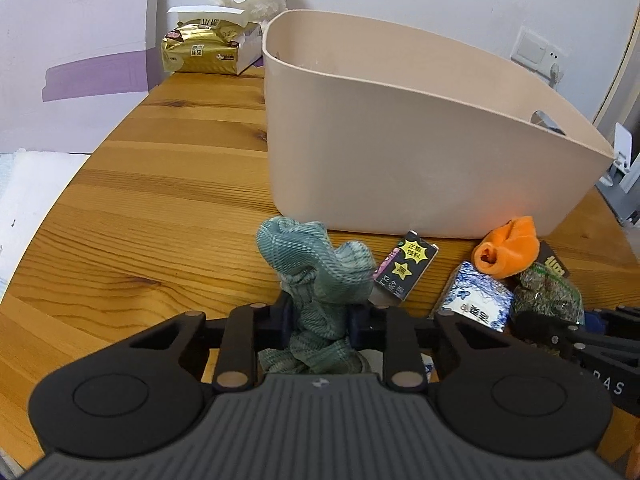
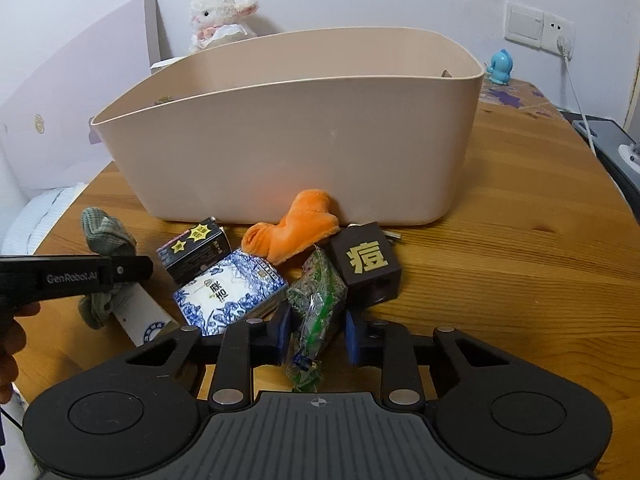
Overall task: Organize objects
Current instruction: 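Grasp the green plaid scrunchie with the left tool while the right tool grasps the green snack bag, then lift both items over the basket and open both tools to drop them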
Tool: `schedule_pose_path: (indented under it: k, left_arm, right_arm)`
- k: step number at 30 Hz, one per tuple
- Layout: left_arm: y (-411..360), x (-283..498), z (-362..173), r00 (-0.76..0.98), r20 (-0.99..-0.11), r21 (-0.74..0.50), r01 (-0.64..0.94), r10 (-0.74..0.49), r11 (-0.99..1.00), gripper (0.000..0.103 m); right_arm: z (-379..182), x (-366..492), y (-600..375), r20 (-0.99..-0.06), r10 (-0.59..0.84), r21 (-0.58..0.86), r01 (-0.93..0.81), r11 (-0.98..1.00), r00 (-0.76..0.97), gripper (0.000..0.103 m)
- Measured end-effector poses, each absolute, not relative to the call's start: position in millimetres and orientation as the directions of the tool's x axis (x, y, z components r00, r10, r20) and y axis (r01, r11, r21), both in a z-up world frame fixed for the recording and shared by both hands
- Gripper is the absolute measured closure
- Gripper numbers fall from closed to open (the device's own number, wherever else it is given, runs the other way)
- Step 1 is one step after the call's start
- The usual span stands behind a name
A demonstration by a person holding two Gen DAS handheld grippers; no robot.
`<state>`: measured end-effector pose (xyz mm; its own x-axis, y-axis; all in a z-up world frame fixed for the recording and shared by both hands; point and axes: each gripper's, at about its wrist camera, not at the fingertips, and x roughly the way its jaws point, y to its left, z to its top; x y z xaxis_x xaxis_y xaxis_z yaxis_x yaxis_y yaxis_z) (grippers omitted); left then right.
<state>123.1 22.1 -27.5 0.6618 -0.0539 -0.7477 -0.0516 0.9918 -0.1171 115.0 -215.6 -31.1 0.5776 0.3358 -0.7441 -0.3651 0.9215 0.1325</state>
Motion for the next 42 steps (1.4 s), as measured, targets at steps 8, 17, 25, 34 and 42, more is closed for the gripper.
schedule_pose_path:
  k: [8,17,25,34,42]
  left_arm:
    - [29,105,-14,0.690,-0.721,-0.137,-0.056,-0.060,0.989,0.079]
    - [31,92,9,0.733,-0.678,-0.134,-0.045,-0.059,0.990,0.079]
    - [23,92,43,0.789,-0.611,-0.117,-0.008,-0.065,0.993,0.079]
    - [3,117,82,0.838,-0.539,-0.106,0.031,-0.084,0.994,0.079]
    - [-6,140,93,0.848,-0.520,-0.108,0.055,-0.103,0.993,0.079]
  right_arm:
    - [-17,103,-221,-0.704,0.371,0.158,-0.376,0.913,0.605,0.079]
    - [6,90,-228,-0.658,0.394,0.166,-0.387,0.907,0.642,0.079]
    - [42,90,-239,-0.581,0.404,0.171,-0.379,0.909,0.706,0.079]
    - [75,112,-243,-0.516,0.410,0.169,-0.379,0.910,0.753,0.079]
    - [86,131,-242,-0.506,0.409,0.179,-0.371,0.911,0.760,0.079]
